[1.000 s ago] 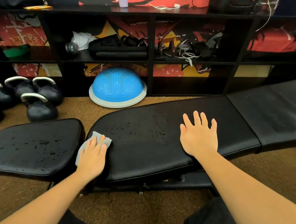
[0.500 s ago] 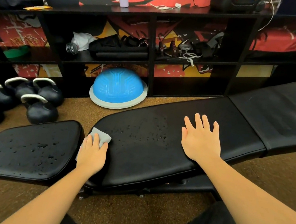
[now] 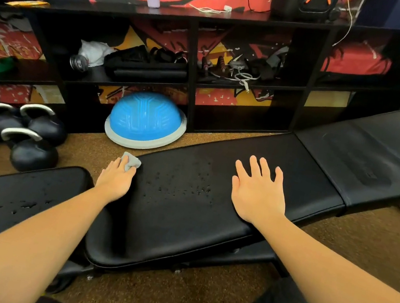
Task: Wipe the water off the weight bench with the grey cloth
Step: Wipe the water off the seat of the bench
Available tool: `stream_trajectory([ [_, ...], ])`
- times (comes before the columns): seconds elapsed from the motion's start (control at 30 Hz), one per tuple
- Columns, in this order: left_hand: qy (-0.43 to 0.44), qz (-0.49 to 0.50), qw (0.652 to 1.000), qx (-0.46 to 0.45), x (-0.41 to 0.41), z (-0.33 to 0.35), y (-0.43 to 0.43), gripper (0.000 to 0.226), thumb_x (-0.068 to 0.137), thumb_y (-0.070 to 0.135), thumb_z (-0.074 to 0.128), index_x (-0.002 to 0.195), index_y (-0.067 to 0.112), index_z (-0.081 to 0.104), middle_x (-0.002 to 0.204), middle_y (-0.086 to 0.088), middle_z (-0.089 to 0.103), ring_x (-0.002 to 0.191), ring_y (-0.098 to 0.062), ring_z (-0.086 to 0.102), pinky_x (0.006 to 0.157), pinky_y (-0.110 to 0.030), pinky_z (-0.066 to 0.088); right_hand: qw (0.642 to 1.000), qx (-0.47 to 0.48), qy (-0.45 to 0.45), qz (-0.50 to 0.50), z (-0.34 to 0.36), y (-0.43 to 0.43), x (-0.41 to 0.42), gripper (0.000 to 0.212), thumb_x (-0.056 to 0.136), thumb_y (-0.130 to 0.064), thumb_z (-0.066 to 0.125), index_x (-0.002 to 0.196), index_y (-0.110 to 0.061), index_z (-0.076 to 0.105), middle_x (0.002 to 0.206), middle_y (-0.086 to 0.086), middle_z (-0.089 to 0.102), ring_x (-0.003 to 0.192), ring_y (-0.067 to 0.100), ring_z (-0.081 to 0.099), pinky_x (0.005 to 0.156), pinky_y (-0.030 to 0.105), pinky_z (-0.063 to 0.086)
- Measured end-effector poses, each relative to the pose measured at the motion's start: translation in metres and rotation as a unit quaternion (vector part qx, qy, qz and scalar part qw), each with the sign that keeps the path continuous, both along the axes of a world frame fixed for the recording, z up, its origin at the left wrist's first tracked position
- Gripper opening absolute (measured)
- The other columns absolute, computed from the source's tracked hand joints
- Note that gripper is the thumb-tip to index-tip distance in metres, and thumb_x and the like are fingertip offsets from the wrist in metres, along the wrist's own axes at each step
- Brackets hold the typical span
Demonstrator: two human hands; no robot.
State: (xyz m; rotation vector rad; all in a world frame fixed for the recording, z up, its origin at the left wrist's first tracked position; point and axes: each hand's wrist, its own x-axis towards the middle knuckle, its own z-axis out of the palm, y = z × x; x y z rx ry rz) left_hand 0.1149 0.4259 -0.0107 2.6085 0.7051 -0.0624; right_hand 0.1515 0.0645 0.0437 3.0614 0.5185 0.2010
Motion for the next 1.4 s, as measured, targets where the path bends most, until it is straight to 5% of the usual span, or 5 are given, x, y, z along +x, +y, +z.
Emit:
stream_trajectory([
  [0.4,-0.111,-0.101,0.989,-0.011,-0.082,-0.007,-0.043,0.054,0.107,0.026,0.035,0.158,0.012,0.023,0.164,-0.005,0.024,0.152,-0.025,0.019,0.124,-0.041,0.016,1.0,-0.001,-0.007,0.0,-0.001,0.0,0.001,0.059,0.105,-0.048,0.02,0.161,-0.028,0.023,0.169,0.011,0.021,0.157,0.033,0.013,0.122,0.06,0.013],
  [0.6,-0.047,-0.18,0.982,0.009,-0.16,-0.034,-0.081,0.087,0.081,0.075,-0.023,0.154,0.029,-0.015,0.163,0.014,-0.024,0.15,-0.005,-0.024,0.126,-0.037,-0.003,1.0,-0.016,0.004,-0.001,0.0,0.0,0.001,0.061,0.106,-0.048,0.017,0.162,-0.027,0.017,0.17,0.012,0.016,0.157,0.035,0.01,0.123,0.061,0.011],
  [0.83,-0.061,-0.102,0.993,-0.001,-0.121,-0.018,-0.073,0.058,0.108,0.042,0.018,0.16,0.022,0.001,0.168,0.006,-0.006,0.151,-0.004,-0.01,0.125,-0.029,-0.004,0.999,-0.032,0.018,-0.001,0.004,0.003,-0.001,0.062,0.106,-0.047,0.014,0.163,-0.025,0.011,0.17,0.014,0.011,0.157,0.037,0.006,0.122,0.063,0.008],
  [1.07,-0.04,-0.072,0.996,0.046,-0.028,-0.002,-0.033,0.052,0.107,0.021,0.017,0.154,0.001,0.026,0.159,-0.017,0.027,0.146,-0.033,0.025,0.12,-0.045,0.024,0.999,-0.024,0.026,0.004,0.004,0.003,0.0,0.061,0.107,-0.047,0.014,0.163,-0.025,0.01,0.171,0.014,0.008,0.157,0.037,0.002,0.123,0.063,0.006],
  [1.4,0.028,-0.08,0.993,0.085,0.033,0.019,-0.029,0.051,0.11,0.023,0.023,0.159,0.013,0.02,0.167,-0.008,0.014,0.153,-0.033,0.011,0.123,-0.05,0.01,1.0,-0.02,0.019,0.009,0.003,0.002,0.004,0.061,0.106,-0.047,0.014,0.163,-0.026,0.011,0.171,0.013,0.009,0.157,0.037,0.003,0.121,0.064,0.006],
])
